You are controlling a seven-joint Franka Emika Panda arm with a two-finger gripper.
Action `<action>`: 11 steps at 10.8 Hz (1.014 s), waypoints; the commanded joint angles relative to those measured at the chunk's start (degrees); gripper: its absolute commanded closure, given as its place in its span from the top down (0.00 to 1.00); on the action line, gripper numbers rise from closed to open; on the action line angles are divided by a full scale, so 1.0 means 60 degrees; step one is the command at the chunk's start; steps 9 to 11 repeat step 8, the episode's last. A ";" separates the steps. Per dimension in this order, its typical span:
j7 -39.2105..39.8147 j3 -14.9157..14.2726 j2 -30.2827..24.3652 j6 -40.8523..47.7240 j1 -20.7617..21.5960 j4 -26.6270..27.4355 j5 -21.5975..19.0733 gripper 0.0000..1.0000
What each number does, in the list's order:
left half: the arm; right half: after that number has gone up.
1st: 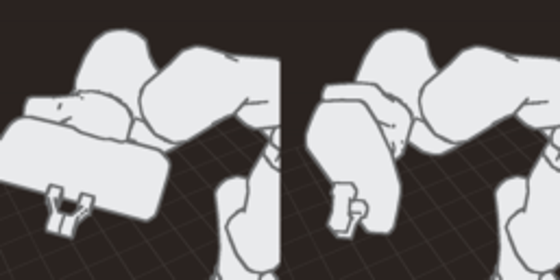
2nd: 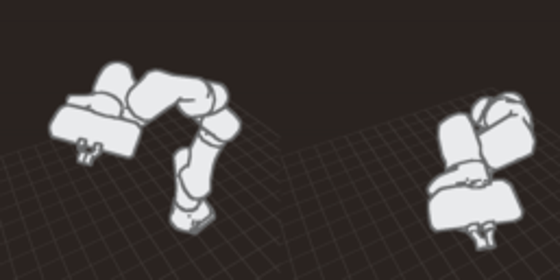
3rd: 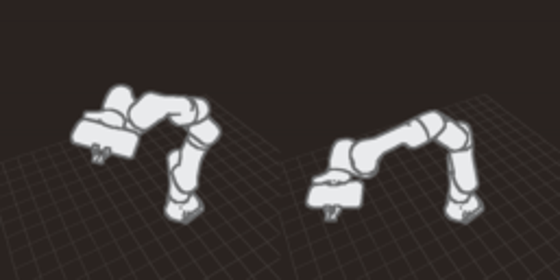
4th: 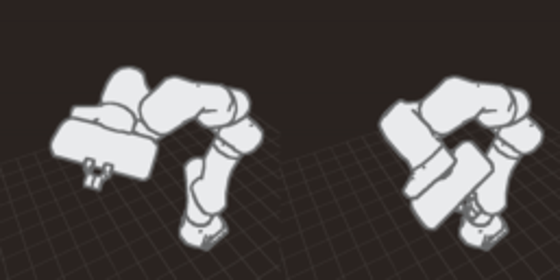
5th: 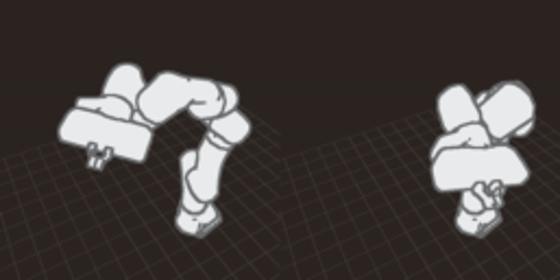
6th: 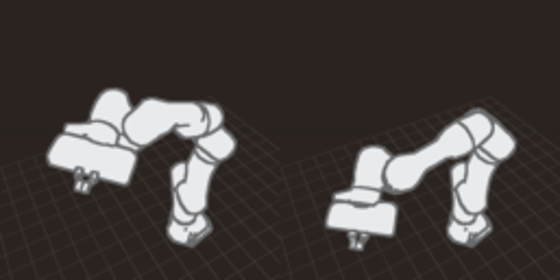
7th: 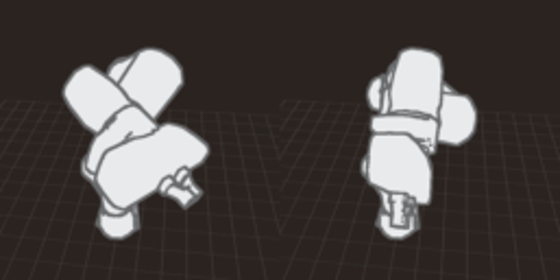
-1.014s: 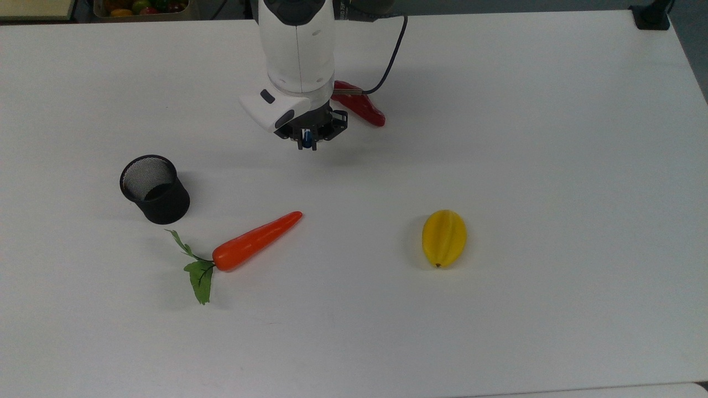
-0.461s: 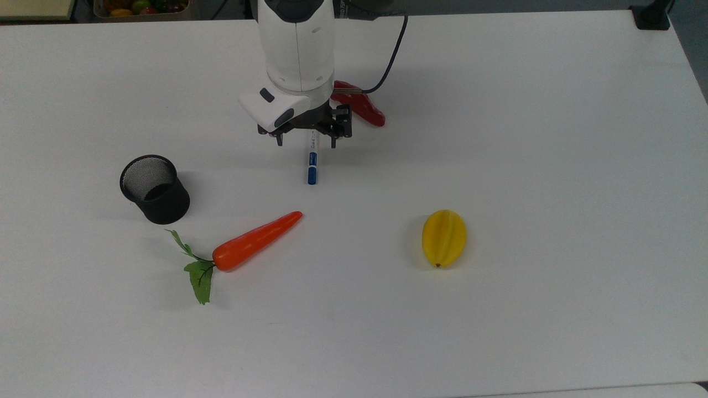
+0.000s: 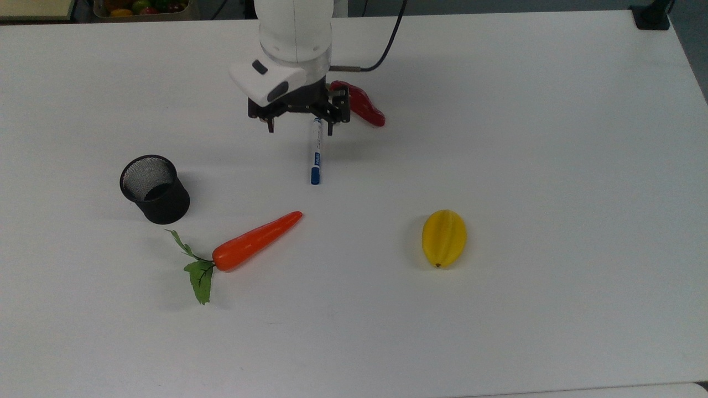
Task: Take marker pen
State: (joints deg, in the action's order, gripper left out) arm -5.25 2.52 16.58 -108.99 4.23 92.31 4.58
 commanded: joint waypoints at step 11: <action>-0.0019 -0.0434 -0.2470 0.2608 -0.0001 0.0407 0.0116 1.00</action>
